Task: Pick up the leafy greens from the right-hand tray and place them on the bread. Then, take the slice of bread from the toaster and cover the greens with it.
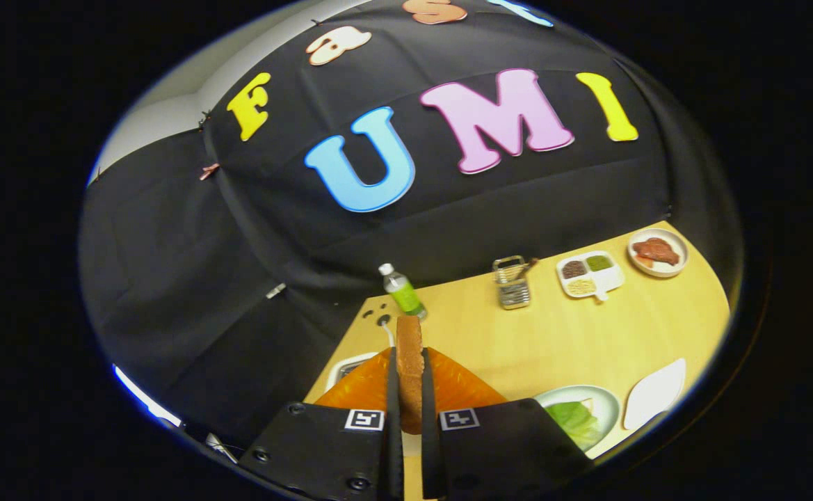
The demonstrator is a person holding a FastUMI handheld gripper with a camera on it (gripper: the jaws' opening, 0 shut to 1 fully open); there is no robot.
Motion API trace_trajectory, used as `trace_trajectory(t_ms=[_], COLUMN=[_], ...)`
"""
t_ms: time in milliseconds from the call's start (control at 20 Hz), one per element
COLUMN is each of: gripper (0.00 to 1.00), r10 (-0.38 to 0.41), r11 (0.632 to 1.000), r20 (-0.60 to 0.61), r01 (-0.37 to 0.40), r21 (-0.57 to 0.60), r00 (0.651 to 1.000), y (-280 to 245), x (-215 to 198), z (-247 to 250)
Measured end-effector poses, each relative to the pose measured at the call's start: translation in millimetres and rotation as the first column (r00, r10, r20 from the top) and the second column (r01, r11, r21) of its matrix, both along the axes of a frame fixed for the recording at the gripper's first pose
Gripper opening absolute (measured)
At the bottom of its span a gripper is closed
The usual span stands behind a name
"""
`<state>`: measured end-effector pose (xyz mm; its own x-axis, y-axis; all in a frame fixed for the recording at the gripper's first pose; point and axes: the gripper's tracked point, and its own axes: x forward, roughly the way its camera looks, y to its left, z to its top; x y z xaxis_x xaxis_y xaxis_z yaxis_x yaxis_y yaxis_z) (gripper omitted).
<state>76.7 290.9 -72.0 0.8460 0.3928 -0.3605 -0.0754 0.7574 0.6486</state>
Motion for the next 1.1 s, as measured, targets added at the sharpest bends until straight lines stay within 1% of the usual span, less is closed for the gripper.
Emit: trace_trajectory(t_ms=[100,250,350,550,650,700,800,950,1050,1100], gripper=[0.14,0.14,0.15,0.14,0.14,0.15,0.14,0.15,0.15,0.23], r10=[-0.050,-0.114,-0.122,-0.110,-0.105,-0.109,-0.125,-0.123,-0.126,-0.129], r11=[0.999,0.993,0.992,0.985,0.984,0.985,0.990,0.992,0.988,0.986], r20=[-0.056,-0.129,-0.167,-0.233,-0.265,-0.277,-0.306,-0.342,-0.345,-0.341], r01=[0.050,0.114,0.123,0.137,0.138,0.141,0.140,0.107,0.088,0.084], r21=[-0.003,-0.010,-0.005,0.103,0.109,0.097,0.028,-0.065,-0.125,-0.144], r00=[0.997,0.985,0.978,0.966,0.959,0.955,0.944,0.931,0.930,0.931], y=[-27.3,-54.9,-57.0,-39.7,-37.1,-39.8,-51.8,-64.8,-71.2,-73.4], x=[-10.2,-26.8,-35.9,-40.7,-42.2,-42.4,-45.0,-54.1,-56.7,-56.9], z=[-33.3,-88.9,-120.6,-155.0,-176.6,-188.0,-215.9,-248.1,-258.5,-259.8])
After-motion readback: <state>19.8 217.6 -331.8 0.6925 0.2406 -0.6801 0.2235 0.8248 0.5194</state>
